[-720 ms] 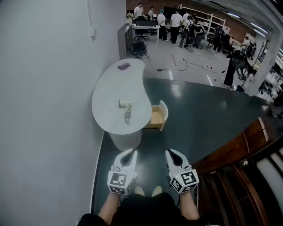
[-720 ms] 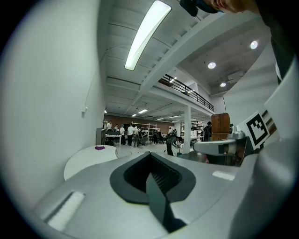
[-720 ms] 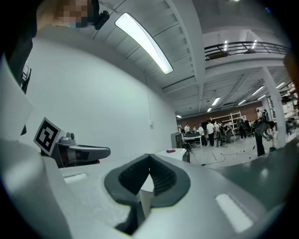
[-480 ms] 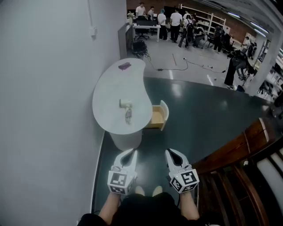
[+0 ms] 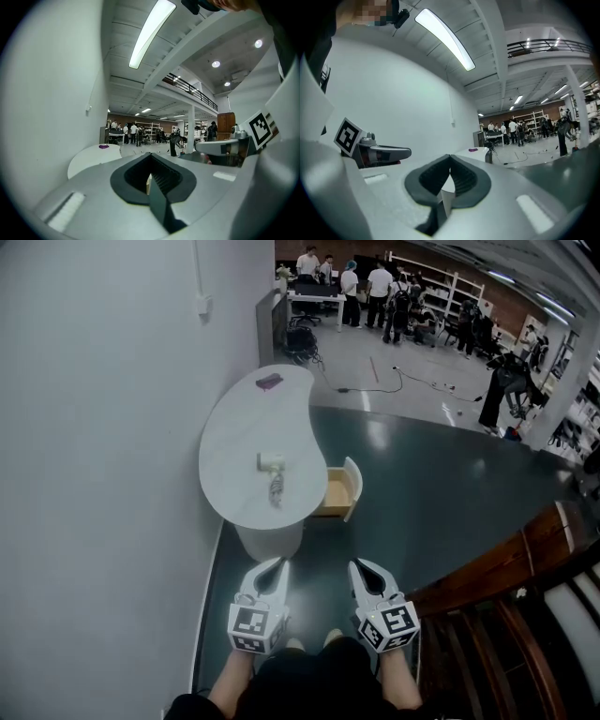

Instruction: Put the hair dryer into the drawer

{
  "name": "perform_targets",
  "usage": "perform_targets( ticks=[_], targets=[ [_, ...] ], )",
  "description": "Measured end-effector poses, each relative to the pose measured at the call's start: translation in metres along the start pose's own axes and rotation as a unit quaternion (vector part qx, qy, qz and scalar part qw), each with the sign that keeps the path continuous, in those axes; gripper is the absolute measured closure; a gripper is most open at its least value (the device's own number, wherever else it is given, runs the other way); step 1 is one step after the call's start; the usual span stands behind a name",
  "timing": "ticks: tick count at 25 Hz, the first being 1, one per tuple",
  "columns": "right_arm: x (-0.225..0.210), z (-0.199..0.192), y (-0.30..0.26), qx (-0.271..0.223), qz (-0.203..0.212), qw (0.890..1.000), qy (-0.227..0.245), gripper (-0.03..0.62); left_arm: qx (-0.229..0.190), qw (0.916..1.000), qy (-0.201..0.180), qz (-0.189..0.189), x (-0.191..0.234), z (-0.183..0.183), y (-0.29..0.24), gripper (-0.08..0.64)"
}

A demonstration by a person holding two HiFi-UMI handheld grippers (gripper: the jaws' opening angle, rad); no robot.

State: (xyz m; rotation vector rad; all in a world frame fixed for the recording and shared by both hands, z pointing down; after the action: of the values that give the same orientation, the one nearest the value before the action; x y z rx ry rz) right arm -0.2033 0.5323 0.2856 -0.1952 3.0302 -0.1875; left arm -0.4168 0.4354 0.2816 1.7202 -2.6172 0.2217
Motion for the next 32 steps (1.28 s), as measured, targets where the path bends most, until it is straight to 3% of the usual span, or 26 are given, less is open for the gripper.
perform_targets(
  ticks=[6,15,23,32],
  targets=[
    [-0.019,-0.001,-0.030,0.003,0.002,1.000,-0.011,0.589,0.003,1.0000,0.003,0.006,0.014,0.002,-0.028,0.554],
    [-0.069,0.009,-0.141,0.008,0.044,0.999,-0.012,0.589,0.007,0.9990,0.000,0.043,0.069,0.012,-0.116,0.554],
    [-0.116,0.025,-0.233,0.015,0.099,0.995,-0.014,0.589,0.010,0.9948,0.012,0.101,0.103,0.023,-0.187,0.554],
    [-0.159,0.032,-0.317,0.030,0.158,0.987,-0.013,0.589,0.021,0.9839,0.035,0.174,0.132,0.025,-0.244,0.554]
  ],
)
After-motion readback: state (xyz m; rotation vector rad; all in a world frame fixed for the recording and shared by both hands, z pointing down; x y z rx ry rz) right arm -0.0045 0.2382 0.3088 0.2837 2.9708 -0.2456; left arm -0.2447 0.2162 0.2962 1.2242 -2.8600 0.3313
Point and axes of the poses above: the fingertips, and each gripper's own axes: y backward along the fingers, x to its left, z out of its top, the point moved 9 cm from there along y, backward along the fingers, and after that the axes turned 15 degrees about -z, right-handed, at the moved point
